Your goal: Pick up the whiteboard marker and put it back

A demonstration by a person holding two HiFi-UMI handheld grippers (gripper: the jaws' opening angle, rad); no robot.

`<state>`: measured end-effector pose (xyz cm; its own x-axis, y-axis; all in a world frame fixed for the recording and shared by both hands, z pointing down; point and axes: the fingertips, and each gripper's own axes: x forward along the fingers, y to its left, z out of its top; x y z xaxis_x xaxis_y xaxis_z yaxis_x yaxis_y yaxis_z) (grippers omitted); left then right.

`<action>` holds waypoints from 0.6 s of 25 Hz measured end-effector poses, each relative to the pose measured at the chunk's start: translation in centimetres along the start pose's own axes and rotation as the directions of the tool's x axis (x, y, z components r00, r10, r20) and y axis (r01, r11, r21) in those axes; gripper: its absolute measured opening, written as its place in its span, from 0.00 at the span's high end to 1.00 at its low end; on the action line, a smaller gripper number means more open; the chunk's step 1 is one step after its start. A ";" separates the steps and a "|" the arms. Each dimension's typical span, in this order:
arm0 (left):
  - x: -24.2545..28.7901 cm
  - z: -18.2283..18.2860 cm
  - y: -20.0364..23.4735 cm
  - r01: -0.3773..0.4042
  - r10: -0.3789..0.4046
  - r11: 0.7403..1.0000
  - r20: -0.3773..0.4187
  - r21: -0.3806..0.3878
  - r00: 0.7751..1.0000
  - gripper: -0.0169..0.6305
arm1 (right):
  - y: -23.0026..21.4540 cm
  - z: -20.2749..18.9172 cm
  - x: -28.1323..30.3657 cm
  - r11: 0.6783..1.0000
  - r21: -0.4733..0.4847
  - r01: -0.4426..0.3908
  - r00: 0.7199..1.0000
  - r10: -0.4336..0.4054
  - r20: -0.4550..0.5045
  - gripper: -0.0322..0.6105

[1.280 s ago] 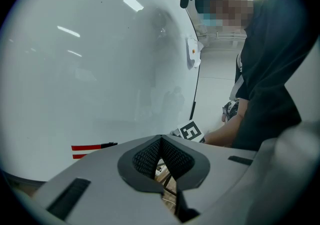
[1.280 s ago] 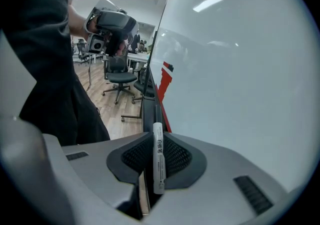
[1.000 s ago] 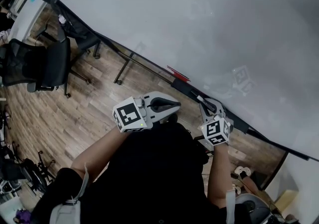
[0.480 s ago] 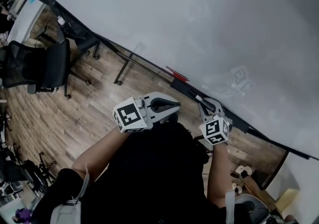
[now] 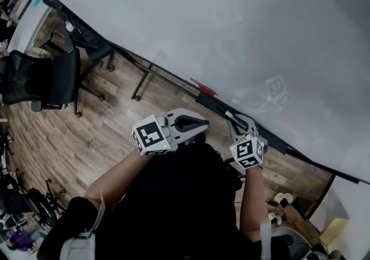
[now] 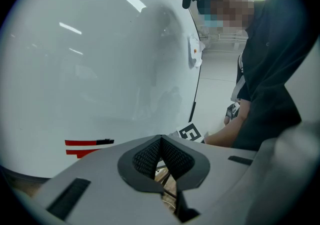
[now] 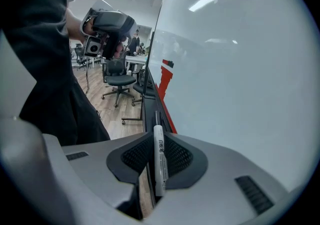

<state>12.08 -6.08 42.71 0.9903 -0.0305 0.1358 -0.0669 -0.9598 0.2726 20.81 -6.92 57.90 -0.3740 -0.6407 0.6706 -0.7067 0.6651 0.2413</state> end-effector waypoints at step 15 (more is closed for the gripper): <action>0.4 0.6 0.3 0.010 -0.010 1.000 0.008 0.010 1.000 0.96 | 0.2 3.9 -3.0 0.999 0.021 0.028 0.988 -0.031 0.149 0.84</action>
<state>12.58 -6.57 42.24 0.9919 -0.0227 0.1252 -0.0554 -0.9628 0.2645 19.42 -6.33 53.20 -0.4373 -0.7109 0.5507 -0.7295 0.6386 0.2450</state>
